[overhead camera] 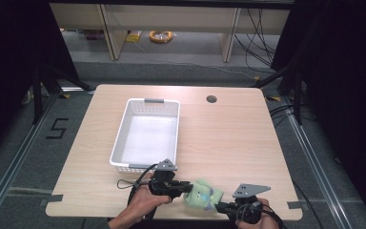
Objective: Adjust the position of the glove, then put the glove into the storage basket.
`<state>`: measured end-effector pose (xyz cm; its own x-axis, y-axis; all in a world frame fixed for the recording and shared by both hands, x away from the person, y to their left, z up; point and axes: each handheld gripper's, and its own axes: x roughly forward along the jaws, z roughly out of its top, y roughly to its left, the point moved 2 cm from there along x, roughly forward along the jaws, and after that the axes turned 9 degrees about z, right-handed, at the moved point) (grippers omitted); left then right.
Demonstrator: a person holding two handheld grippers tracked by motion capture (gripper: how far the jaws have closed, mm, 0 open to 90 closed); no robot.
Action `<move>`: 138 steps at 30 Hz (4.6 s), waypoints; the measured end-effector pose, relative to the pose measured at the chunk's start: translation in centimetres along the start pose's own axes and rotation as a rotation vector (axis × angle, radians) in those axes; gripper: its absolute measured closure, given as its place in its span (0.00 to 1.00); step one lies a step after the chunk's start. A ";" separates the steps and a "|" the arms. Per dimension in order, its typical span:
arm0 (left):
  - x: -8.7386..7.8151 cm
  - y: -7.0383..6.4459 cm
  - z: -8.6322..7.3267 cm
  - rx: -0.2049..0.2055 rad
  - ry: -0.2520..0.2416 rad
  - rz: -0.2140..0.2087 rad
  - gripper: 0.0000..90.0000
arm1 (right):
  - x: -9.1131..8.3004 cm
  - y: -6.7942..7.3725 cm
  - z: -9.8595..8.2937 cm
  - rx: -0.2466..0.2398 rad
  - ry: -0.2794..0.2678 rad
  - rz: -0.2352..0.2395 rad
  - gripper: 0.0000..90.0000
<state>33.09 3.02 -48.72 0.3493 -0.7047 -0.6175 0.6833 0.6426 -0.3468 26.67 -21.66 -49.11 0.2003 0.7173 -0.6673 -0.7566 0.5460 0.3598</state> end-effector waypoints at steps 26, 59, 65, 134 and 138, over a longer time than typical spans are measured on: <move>0.7 0.2 -2.0 -0.098 0.080 0.042 0.52 | 0.1 -2.5 0.7 0.175 -0.070 -0.051 0.49; 2.5 -0.4 -3.1 -0.064 0.106 0.015 0.69 | 2.2 -4.9 0.5 0.222 -0.028 0.055 0.64; 2.5 -0.5 -3.1 -0.059 0.095 0.004 0.77 | 2.3 -4.9 0.4 0.235 -0.039 0.100 0.72; -10.3 3.5 3.9 -0.073 -0.067 0.068 0.85 | 1.0 -0.3 15.4 -0.028 -0.088 0.152 0.83; -11.0 4.3 4.3 -0.082 -0.058 0.063 0.85 | 1.3 -0.2 16.7 -0.043 -0.084 0.153 0.83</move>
<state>34.93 12.21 -40.39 0.4282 -0.6770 -0.5985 0.6046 0.7069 -0.3670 37.48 -13.56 -39.15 0.1312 0.8251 -0.5496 -0.8077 0.4104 0.4234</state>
